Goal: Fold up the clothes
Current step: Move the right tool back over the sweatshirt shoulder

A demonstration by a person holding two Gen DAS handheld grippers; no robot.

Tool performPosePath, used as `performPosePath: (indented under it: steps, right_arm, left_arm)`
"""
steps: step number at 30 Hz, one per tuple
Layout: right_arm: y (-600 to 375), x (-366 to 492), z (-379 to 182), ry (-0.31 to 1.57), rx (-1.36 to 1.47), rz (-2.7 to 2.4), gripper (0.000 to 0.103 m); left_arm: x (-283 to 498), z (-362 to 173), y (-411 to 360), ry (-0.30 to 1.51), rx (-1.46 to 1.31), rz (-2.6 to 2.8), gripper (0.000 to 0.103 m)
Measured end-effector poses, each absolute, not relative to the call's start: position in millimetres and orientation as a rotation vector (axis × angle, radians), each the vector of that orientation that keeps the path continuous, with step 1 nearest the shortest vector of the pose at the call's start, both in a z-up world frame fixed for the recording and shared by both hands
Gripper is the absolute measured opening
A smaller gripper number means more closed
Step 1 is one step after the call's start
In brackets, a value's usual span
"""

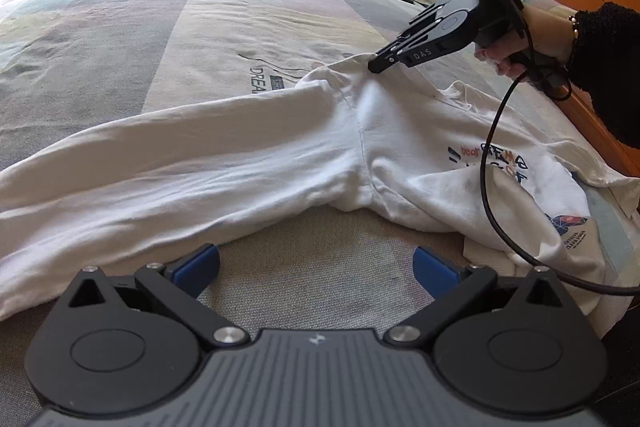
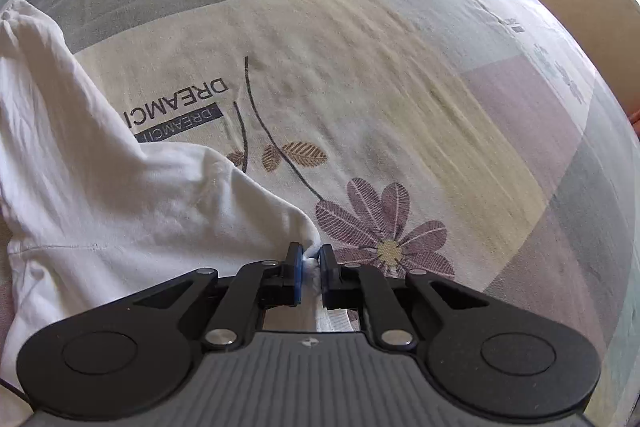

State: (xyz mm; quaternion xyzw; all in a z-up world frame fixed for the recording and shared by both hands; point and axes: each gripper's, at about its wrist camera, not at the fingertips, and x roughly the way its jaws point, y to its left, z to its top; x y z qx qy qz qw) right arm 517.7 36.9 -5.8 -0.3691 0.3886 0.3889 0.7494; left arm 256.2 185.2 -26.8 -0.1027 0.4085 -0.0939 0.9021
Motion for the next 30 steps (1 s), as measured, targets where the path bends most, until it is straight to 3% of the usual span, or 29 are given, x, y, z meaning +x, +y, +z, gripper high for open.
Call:
performPosePath:
  steps: [8, 15, 19, 25, 30]
  right_arm:
    - [63.7, 569.4, -1.4, 0.742, -0.797, 0.655, 0.012]
    - [70.7, 596.9, -36.9, 0.817, -0.734, 0.593, 0.016]
    - [52.9, 584.3, -11.5, 0.822, -0.648, 0.634, 0.048]
    - [-12.6, 545.6, 46.7, 0.821, -0.486, 0.676, 0.067]
    - [-102.0, 509.2, 65.6, 0.848, -0.304, 0.633, 0.069]
  left_arm:
    - [259.3, -18.8, 188.7, 0.813, -0.243, -0.190, 0.102]
    - [258.5, -20.7, 187.5, 0.825, -0.245, -0.177, 0.102]
    - [259.5, -19.0, 187.0, 0.835, -0.231, -0.165, 0.102]
    - [268.7, -18.3, 185.3, 0.854, -0.221, -0.177, 0.102]
    - [276.6, -19.1, 173.8, 0.882, -0.191, -0.200, 0.102]
